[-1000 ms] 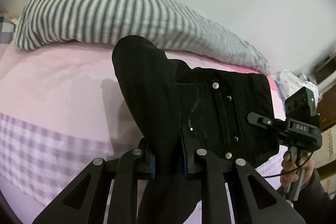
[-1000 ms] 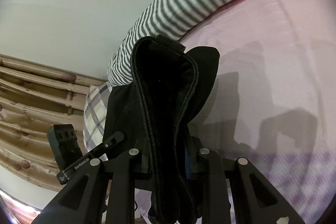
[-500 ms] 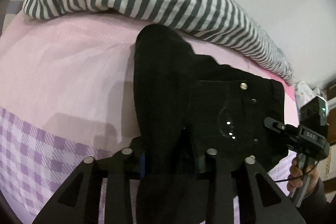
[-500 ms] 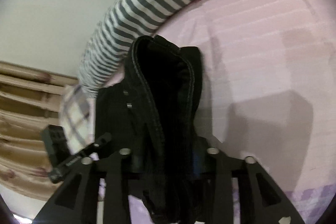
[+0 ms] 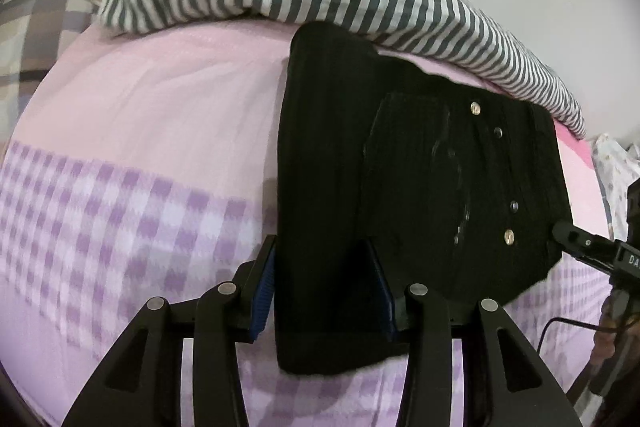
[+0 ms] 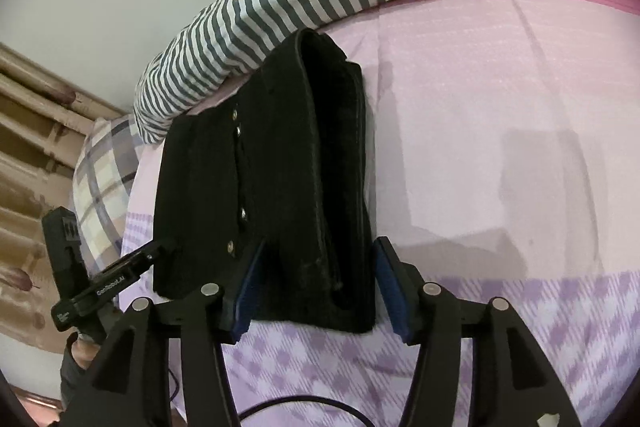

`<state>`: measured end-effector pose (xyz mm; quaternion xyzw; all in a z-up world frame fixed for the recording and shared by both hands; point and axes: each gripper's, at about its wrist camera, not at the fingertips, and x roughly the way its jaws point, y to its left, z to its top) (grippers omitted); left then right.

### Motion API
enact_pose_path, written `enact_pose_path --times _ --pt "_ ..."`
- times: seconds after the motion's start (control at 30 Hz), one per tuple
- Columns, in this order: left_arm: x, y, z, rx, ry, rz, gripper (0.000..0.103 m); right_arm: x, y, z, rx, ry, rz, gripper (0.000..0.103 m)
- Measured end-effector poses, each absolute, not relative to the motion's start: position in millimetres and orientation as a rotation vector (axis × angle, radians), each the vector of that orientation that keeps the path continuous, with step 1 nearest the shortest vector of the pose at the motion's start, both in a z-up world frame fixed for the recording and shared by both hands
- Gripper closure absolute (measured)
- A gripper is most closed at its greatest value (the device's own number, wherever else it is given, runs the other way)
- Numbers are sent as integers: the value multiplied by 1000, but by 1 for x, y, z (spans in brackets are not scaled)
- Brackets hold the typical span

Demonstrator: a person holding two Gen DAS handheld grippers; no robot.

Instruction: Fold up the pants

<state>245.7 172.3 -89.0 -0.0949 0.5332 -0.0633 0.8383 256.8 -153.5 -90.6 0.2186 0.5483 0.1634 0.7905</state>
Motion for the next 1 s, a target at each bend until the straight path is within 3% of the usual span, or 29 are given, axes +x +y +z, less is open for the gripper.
enact_pose_path --times 0.4,0.7,1.0 --pt "195 145 -63 -94 1044 1 59 250 -142 -100 333 1159 243 33" --pt "160 128 -54 -53 1019 22 49 232 -115 -73 165 1075 182 29" --pt "138 133 -46 -48 978 67 37 190 -81 -39 55 963 198 9"
